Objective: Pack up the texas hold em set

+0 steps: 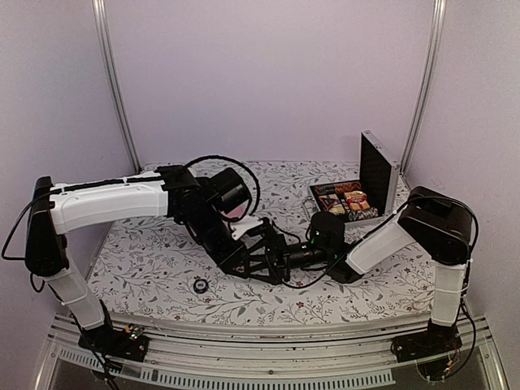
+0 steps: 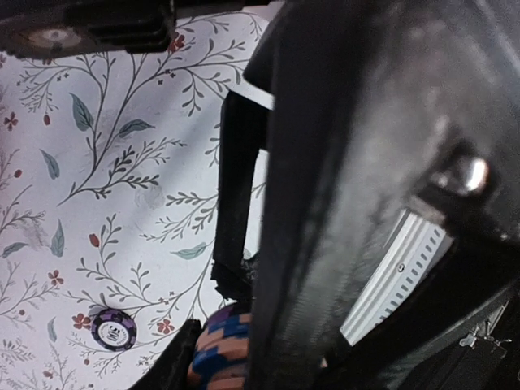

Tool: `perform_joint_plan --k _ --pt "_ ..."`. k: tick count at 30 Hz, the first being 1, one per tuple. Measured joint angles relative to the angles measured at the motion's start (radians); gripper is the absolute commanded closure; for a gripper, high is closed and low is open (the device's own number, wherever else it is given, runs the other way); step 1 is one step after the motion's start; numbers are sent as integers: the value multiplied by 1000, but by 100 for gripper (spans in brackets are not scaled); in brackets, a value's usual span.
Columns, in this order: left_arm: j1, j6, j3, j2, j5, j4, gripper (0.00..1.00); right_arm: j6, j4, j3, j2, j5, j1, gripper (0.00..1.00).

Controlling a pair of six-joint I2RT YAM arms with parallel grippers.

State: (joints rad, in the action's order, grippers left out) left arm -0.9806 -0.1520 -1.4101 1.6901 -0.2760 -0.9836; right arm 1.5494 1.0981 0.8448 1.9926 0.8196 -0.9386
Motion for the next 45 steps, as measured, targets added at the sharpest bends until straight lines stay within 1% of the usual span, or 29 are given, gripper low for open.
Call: perform_joint_plan --k 7,10,12,18,22,23,25,27,28,30,32,36,37,41,45 --pt "-16 19 -26 11 -8 -3 87 4 2 16 14 18 -7 36" --pt "-26 29 -35 20 -11 -6 87 4 2 22 16 26 -10 38" --pt "-28 32 -40 27 -11 -9 88 6 2 30 22 29 -11 42" --pt "-29 37 -45 38 -5 -18 88 10 4 33 25 32 -13 60" --pt "-31 44 -45 47 14 -27 88 24 4 34 25 32 -13 78" --pt "-32 48 -45 50 23 -27 89 32 1 34 25 31 -13 85" --pt "-37 52 -45 55 46 -27 88 60 -18 34 25 26 -13 94" --pt "-40 51 -45 57 51 -28 86 55 -21 34 25 29 -14 96" --pt "-40 51 -45 57 54 -28 84 54 -21 34 25 28 -14 97" --pt "-40 52 -45 57 56 -27 76 51 -21 34 25 27 -14 97" --pt "-40 52 -44 57 58 -26 62 48 -21 34 25 26 -14 97" --pt "-40 54 -34 54 64 -14 25 32 -20 29 24 17 -14 97" --pt "-40 55 -27 50 68 -4 20 24 -19 23 22 16 -14 97" --pt "-40 59 18 -1 82 42 10 -7 -31 -23 -3 -10 -12 98" --pt "-40 76 80 -95 83 107 8 -55 -90 -50 -55 -46 5 98"
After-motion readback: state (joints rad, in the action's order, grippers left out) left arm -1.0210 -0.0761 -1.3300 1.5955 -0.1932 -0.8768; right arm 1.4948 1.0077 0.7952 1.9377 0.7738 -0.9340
